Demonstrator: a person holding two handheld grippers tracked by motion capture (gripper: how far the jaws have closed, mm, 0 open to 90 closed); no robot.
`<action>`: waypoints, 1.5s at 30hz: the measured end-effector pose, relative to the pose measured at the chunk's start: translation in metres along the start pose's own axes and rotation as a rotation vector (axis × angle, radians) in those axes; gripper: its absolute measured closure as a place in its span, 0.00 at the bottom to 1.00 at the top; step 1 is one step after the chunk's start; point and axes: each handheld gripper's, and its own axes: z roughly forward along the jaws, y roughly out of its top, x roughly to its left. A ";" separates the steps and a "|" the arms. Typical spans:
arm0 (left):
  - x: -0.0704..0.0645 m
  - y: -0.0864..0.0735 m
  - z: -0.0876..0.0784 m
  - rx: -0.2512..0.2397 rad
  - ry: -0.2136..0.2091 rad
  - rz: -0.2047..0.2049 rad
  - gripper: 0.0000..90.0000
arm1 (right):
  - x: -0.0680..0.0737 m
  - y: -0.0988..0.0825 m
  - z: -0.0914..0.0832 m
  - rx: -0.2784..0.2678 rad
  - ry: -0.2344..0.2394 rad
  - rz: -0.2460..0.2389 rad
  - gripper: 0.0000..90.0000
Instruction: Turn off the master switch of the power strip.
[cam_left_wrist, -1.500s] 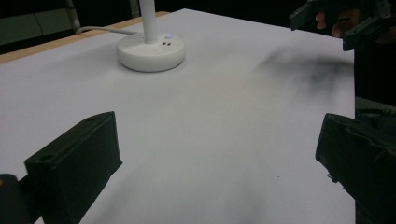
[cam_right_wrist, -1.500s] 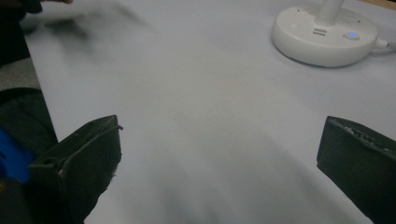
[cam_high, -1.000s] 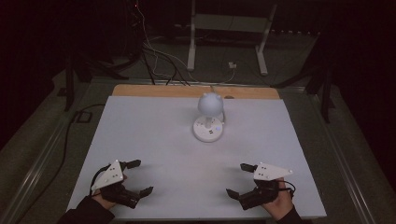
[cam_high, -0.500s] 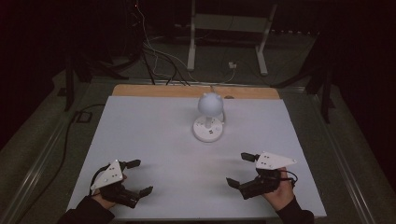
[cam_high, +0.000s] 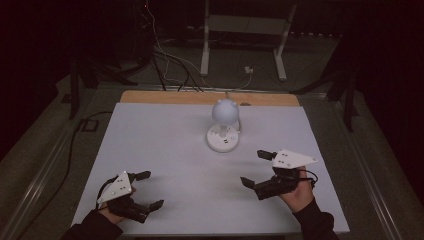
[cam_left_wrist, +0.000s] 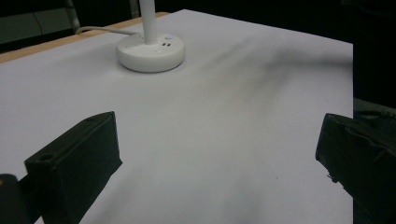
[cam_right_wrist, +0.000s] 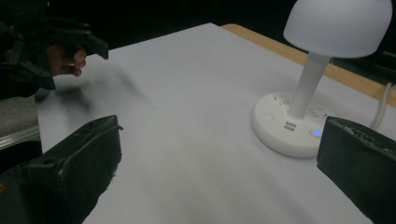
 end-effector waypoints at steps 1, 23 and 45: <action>0.000 0.000 0.000 0.000 0.000 -0.001 0.00 | -0.001 0.002 0.001 -0.003 -0.002 -0.001 0.00; -0.001 0.000 0.000 -0.002 -0.003 0.002 0.00 | -0.028 0.021 0.030 -0.010 -0.039 -0.001 0.00; 0.000 0.000 0.000 -0.003 -0.008 -0.001 0.00 | -0.072 0.013 0.078 0.030 -0.125 0.070 0.00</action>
